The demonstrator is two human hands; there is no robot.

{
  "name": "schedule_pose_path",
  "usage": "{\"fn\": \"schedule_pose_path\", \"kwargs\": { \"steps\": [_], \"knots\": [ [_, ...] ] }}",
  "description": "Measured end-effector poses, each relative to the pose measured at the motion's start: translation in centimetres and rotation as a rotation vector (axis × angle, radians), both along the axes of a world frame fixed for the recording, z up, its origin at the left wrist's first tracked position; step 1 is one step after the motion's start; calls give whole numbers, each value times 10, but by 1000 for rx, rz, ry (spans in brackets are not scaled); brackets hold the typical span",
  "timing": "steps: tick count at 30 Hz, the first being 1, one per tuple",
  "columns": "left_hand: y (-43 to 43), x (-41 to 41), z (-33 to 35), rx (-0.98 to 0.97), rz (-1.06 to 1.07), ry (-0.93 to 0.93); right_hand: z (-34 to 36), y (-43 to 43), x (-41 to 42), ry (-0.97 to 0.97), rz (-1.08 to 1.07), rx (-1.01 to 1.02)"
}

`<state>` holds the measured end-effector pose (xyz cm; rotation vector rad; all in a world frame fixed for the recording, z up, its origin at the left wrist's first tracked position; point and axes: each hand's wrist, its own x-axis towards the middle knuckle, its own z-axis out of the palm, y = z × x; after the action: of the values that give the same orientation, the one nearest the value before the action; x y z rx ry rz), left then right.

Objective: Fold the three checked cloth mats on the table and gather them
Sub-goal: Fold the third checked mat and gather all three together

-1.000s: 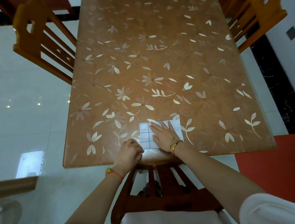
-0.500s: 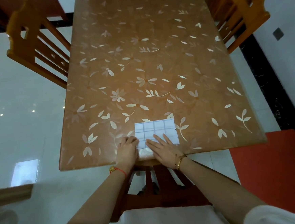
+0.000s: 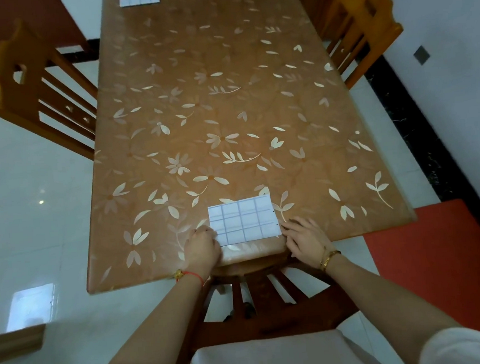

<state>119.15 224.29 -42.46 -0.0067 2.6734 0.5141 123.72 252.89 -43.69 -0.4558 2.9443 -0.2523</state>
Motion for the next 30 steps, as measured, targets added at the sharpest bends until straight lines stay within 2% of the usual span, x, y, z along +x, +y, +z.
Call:
{"fn": "schedule_pose_path", "kwargs": {
  "steps": [4,7,11,15,22,28,30],
  "knots": [
    [7,-9,8,148,294,-36,-5,-27,-19,-136,-444,-369],
    [13,-14,10,268,484,-85,-3,-47,-30,-235,-571,-477],
    [21,-22,16,346,644,-152,-7,-56,-35,-347,-665,-497],
    [24,-28,24,401,724,-238,-12,-56,-34,-356,-707,-516],
    [15,-41,2,575,664,-294,-5,-55,-33,-420,-689,-505],
    [24,-36,37,556,682,-244,0,-53,-32,-446,-706,-529],
    [22,-35,31,639,718,-249,2,-53,-32,-452,-708,-540]
  ]
}}
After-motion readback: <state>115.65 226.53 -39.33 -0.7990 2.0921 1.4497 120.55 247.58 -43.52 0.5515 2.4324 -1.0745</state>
